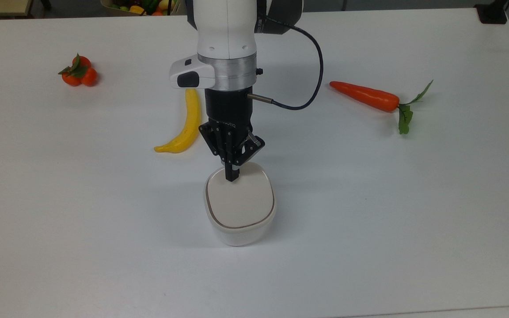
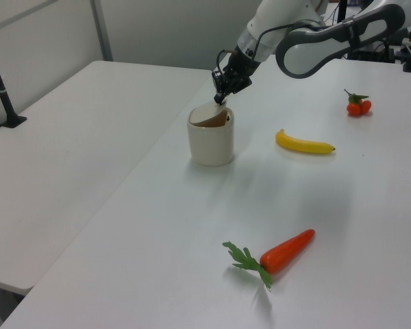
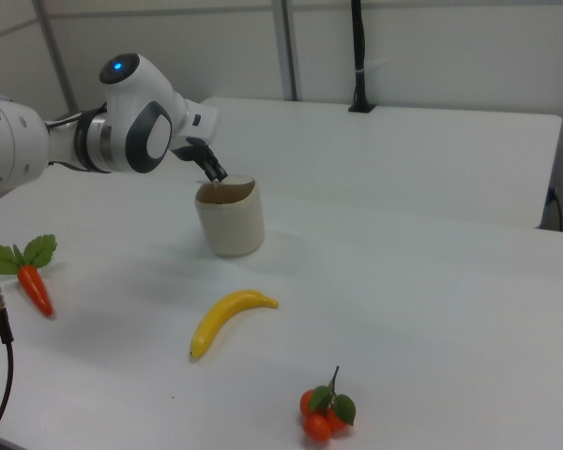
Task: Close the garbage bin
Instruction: 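Press the gripper on the closed lid to seat it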
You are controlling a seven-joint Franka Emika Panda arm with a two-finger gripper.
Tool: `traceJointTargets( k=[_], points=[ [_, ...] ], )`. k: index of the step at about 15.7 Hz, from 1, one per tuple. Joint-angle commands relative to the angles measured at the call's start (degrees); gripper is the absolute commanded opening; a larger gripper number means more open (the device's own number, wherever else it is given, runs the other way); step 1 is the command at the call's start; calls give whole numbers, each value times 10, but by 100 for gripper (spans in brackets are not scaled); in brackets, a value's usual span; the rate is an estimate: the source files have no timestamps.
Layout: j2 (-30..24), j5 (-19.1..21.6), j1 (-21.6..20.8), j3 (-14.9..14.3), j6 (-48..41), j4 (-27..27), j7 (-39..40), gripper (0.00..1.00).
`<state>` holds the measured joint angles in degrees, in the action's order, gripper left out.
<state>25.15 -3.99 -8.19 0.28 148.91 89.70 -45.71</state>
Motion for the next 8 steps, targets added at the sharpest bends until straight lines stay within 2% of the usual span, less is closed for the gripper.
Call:
traceJointTargets(
  k=[1,8],
  points=[
    [-20,-15,12,13,-22,27,10,1],
    [-14,-22,15,18,-33,36,34,1]
  ],
)
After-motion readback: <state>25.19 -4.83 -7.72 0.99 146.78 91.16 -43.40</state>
